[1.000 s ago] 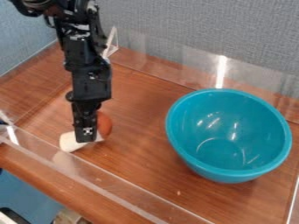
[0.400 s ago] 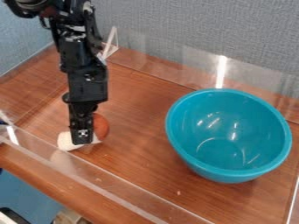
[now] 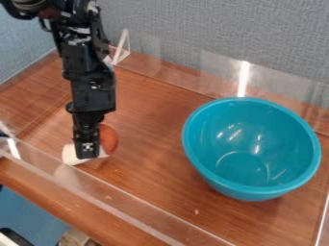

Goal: Put the mushroom in the blue bowl

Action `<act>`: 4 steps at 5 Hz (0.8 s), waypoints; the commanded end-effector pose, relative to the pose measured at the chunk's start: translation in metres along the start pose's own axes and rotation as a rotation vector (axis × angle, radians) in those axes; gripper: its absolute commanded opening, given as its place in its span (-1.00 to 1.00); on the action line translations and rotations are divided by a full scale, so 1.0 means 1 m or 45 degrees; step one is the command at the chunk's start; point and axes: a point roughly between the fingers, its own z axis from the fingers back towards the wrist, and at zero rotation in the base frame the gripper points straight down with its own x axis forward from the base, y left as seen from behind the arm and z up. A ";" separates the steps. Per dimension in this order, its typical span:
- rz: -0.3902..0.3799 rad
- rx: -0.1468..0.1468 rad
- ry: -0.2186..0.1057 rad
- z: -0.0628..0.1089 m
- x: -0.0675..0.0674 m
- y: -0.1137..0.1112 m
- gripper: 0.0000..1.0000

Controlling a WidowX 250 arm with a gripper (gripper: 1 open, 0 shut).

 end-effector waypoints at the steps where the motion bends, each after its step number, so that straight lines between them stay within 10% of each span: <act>1: 0.014 0.070 -0.034 0.015 -0.003 0.002 -1.00; 4: -0.010 0.087 -0.050 0.022 -0.001 -0.007 -1.00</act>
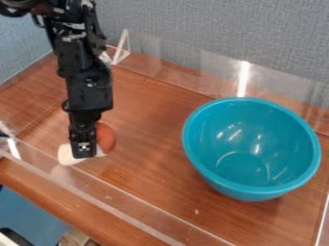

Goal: Put the mushroom in the blue bowl

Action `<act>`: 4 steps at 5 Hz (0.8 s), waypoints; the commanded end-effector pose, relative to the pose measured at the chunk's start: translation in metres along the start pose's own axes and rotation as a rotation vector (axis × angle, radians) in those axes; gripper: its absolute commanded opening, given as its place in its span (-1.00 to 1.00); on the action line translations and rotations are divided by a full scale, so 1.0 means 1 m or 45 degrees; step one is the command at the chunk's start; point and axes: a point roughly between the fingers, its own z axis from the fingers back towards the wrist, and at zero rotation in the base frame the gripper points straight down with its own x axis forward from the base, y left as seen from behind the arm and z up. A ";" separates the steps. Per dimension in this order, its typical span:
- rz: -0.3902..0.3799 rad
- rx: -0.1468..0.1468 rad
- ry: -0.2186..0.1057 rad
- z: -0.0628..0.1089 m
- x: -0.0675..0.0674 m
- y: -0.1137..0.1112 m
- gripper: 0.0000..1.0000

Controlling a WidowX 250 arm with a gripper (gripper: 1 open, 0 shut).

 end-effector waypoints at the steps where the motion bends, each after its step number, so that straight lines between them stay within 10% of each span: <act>1: -0.018 0.058 -0.030 0.013 0.004 -0.003 -1.00; 4: -0.064 0.074 -0.050 0.021 0.013 -0.015 -1.00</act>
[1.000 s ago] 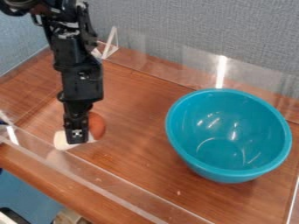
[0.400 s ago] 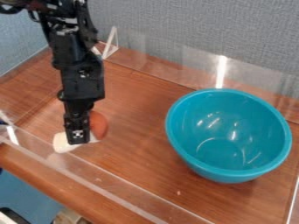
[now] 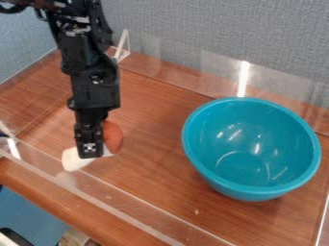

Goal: Put the mushroom in the blue bowl

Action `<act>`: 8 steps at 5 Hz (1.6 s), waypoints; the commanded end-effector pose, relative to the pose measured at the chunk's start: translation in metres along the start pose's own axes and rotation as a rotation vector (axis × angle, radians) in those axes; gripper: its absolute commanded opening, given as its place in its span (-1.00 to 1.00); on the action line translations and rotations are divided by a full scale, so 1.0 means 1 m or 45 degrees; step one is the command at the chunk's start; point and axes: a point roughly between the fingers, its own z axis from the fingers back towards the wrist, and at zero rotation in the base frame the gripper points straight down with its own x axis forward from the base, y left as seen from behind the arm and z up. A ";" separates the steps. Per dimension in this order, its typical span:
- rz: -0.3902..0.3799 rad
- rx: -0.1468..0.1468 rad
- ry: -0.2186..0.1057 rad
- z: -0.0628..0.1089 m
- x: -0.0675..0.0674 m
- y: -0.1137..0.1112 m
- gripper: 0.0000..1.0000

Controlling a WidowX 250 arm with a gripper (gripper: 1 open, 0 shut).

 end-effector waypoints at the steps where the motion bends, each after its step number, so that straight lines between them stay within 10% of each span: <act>1: -0.035 0.064 -0.029 0.014 0.008 -0.003 -1.00; 8: -0.230 0.108 -0.057 0.033 0.045 -0.017 -1.00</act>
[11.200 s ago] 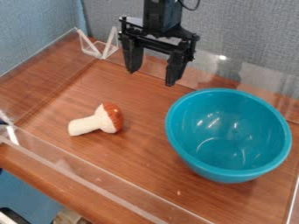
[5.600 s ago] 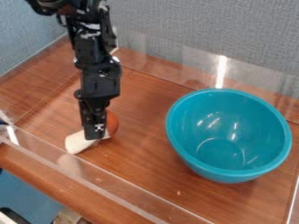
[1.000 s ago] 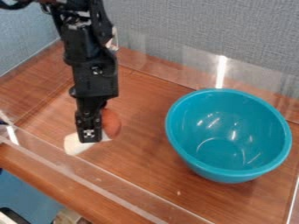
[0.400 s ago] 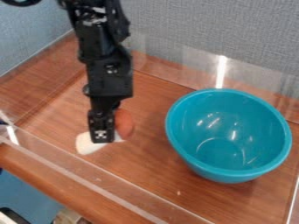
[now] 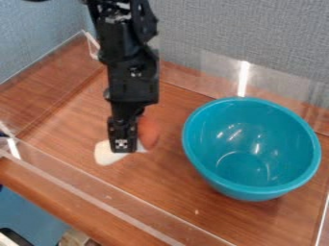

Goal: Put the mushroom in the blue bowl

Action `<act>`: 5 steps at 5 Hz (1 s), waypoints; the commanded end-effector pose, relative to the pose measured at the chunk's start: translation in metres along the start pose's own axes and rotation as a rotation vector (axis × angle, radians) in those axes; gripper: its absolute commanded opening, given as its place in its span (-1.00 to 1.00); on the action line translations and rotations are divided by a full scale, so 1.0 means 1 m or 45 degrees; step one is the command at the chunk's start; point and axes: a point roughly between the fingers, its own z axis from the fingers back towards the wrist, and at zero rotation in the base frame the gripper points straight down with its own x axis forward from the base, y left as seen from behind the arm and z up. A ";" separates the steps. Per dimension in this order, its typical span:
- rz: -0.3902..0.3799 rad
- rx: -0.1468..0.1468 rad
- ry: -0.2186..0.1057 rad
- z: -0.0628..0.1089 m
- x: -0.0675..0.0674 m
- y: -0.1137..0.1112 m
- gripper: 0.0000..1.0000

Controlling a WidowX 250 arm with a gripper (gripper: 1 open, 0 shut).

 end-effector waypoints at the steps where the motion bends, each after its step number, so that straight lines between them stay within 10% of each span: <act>1: -0.039 0.078 -0.028 0.021 0.008 0.008 -1.00; 3: -0.095 0.165 -0.039 0.059 0.018 0.015 -1.00; 5: -0.328 0.206 -0.063 0.078 0.072 -0.002 -1.00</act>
